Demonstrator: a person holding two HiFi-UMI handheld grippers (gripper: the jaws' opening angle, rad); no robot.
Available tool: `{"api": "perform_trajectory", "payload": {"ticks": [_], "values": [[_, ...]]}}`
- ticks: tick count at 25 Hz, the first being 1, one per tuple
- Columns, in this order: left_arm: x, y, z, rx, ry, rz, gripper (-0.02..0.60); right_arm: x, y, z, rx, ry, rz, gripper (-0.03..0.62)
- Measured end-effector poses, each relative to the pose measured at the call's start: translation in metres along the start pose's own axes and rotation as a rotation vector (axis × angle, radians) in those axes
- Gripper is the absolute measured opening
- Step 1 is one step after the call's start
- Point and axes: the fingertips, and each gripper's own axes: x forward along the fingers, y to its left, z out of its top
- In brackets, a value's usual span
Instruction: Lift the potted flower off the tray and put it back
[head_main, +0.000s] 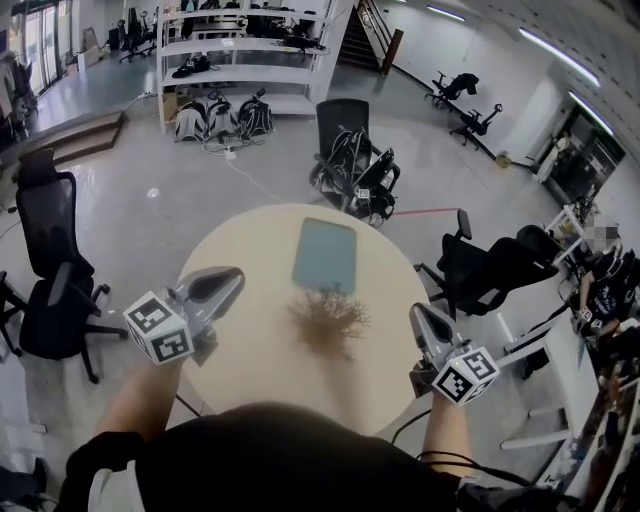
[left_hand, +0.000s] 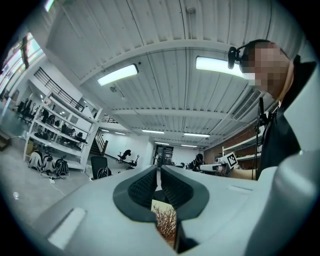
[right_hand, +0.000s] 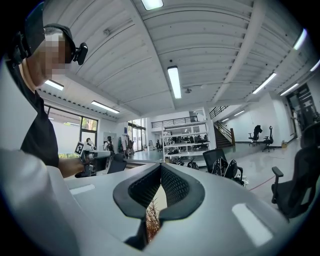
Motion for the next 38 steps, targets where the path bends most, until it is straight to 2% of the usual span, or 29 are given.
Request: {"api": "perform_trajectory", "payload": {"ticks": [3, 7, 12, 15, 22, 30, 38], "values": [[0.002, 0.012, -0.03, 0.03, 0.059, 0.0, 0.02, 0.0, -0.001, 0.001, -0.001, 0.001, -0.002, 0.015], [0.005, 0.025, -0.087, 0.095, 0.194, -0.013, 0.104, -0.002, -0.004, -0.003, 0.0, 0.002, -0.008, 0.016], [0.013, 0.027, -0.175, 0.173, 0.426, -0.115, 0.236, -0.004, -0.016, -0.008, 0.017, 0.008, -0.03, 0.015], [0.018, 0.022, -0.215, 0.214, 0.506, -0.172, 0.288, -0.006, -0.023, -0.014, 0.029, 0.014, -0.038, 0.016], [0.034, 0.019, -0.316, 0.192, 0.706, -0.269, 0.417, -0.012, -0.044, -0.032, 0.061, 0.041, -0.052, 0.015], [0.069, 0.018, -0.391, 0.208, 0.817, -0.353, 0.52, -0.024, -0.07, -0.052, 0.091, 0.081, -0.089, 0.016], [0.1, 0.01, -0.437, 0.244, 0.853, -0.42, 0.545, -0.039, -0.094, -0.071, 0.112, 0.124, -0.131, 0.015]]}}
